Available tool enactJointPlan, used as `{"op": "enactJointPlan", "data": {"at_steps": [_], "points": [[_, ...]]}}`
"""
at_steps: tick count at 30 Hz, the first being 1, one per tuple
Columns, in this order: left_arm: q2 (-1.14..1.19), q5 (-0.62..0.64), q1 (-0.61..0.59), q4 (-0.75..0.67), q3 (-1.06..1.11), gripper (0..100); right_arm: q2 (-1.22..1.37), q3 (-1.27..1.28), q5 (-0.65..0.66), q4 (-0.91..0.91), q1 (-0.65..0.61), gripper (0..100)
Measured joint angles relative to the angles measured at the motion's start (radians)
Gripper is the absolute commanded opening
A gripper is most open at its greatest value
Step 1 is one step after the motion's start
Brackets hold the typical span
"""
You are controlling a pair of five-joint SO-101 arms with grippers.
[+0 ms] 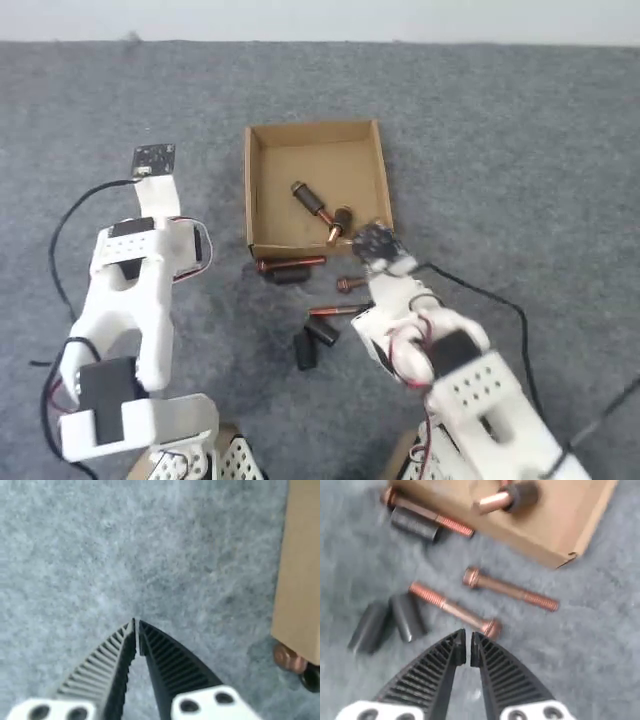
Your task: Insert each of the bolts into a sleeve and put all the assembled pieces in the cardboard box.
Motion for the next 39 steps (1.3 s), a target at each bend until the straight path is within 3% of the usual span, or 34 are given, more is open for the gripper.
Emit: {"op": "enactJointPlan", "data": {"at_steps": [3,6,10,15,22,28,39], "points": [[0.006,0.011,-0.028,0.0,-0.014,1,0.141,-0.144,0.152,0.097,-0.005,1.0],[0.006,0.034,-0.028,0.0,-0.017,1,0.224,-0.212,0.198,0.109,-0.005,1.0],[0.006,0.049,-0.032,0.0,-0.017,1,0.249,-0.224,0.181,0.071,-0.005,2.1],[0.006,0.055,-0.052,-0.006,-0.017,1,0.249,-0.226,0.135,0.031,-0.012,10.8],[0.069,0.08,-0.051,-0.003,-0.072,1,0.249,-0.226,0.075,-0.009,-0.034,10.6],[0.189,0.104,-0.072,0.084,-0.198,1,0.336,-0.264,0.029,-0.009,-0.034,10.6],[0.196,0.11,-0.074,0.104,-0.219,1,0.528,-0.279,0.025,-0.071,-0.209,10.7]]}}
